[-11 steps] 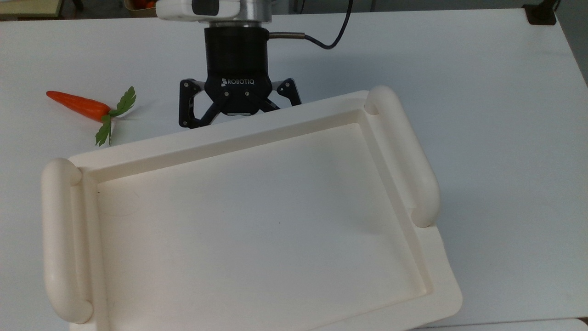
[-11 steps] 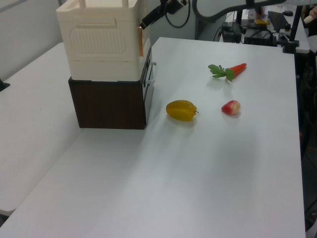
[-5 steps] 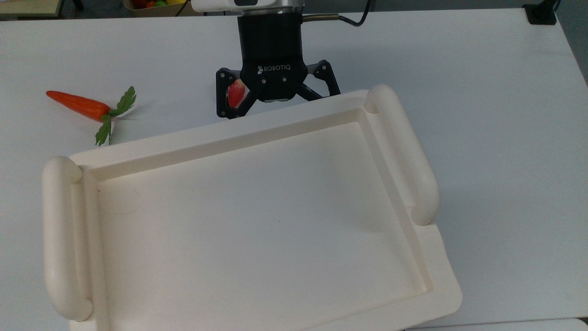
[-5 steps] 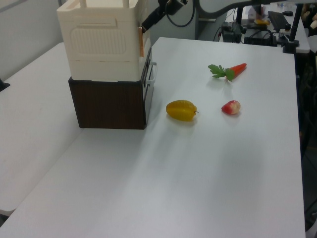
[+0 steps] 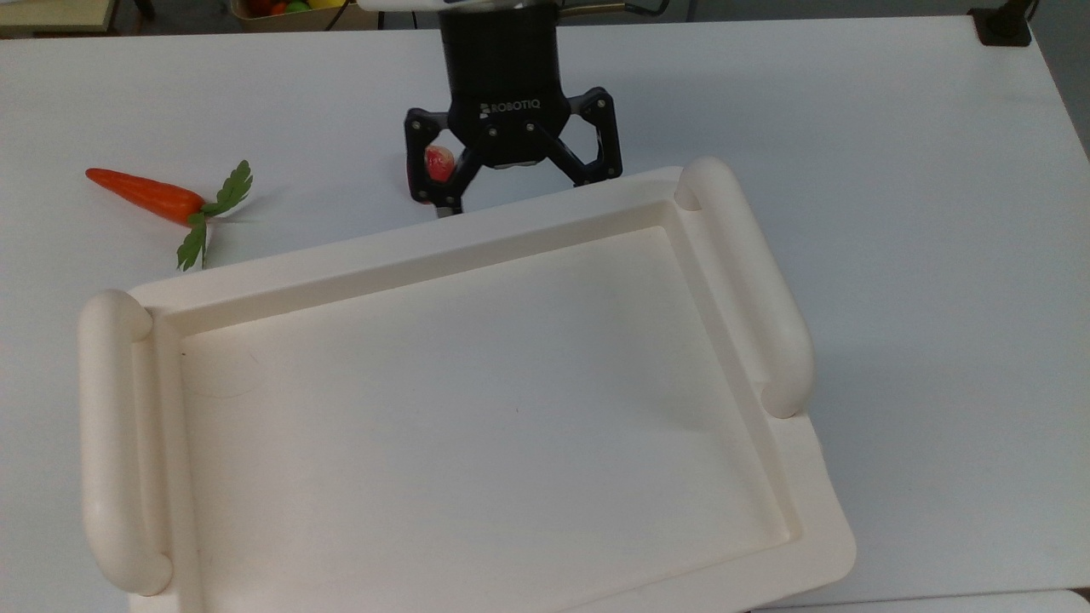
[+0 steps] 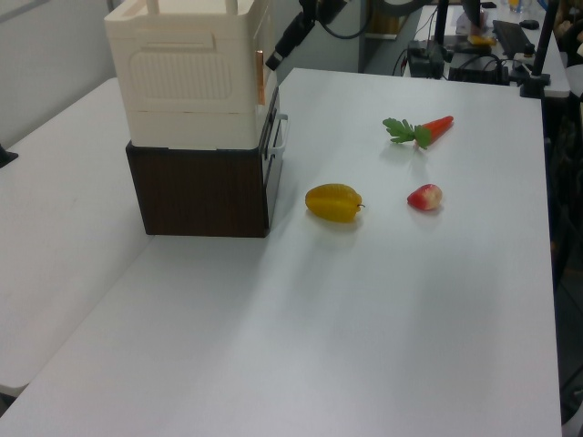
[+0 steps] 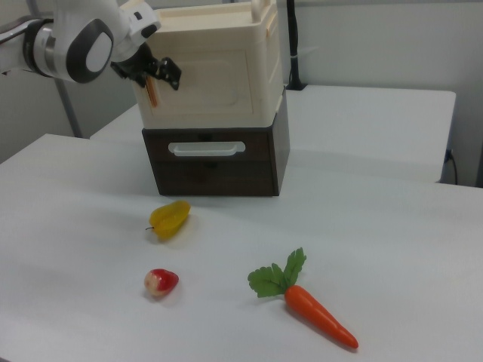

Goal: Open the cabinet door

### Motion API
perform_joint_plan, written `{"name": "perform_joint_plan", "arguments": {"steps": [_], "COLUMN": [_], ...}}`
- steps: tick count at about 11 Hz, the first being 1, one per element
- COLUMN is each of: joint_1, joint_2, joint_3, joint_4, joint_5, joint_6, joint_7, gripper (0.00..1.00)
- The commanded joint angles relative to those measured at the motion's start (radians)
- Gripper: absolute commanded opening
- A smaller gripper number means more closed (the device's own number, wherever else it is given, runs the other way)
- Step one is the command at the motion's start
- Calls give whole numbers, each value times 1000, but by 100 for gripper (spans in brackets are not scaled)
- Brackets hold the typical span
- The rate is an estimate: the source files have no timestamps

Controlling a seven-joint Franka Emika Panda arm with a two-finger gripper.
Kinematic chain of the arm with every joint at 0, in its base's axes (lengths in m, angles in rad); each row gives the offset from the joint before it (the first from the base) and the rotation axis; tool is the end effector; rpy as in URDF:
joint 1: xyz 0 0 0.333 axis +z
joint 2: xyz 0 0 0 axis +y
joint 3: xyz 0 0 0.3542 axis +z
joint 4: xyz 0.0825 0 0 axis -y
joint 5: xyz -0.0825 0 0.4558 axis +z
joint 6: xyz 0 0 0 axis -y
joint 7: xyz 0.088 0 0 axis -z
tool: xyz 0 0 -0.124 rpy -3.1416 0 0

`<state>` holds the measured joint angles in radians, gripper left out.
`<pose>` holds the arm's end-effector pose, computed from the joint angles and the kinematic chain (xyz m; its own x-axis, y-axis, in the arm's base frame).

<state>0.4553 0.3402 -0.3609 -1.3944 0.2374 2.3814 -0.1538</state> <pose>0.7890 0.1287 0.6149 0.7674 0.1423 0.6252 0.1989 -0.9798 -0.0211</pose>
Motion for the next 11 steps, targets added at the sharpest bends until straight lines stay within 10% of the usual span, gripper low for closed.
{"name": "perform_joint_plan", "arguments": {"steps": [1,6,11], "joint_1": [17,17,19], "joint_2": [-47,-37,3], "joint_3": [8,34,45], "joint_4": [-17,-17,-15], "joint_5": [17,25,20], "joint_6": [-117,-67,77], "joint_7": [-69,-56,-13], "gripper": [89,56,46]}}
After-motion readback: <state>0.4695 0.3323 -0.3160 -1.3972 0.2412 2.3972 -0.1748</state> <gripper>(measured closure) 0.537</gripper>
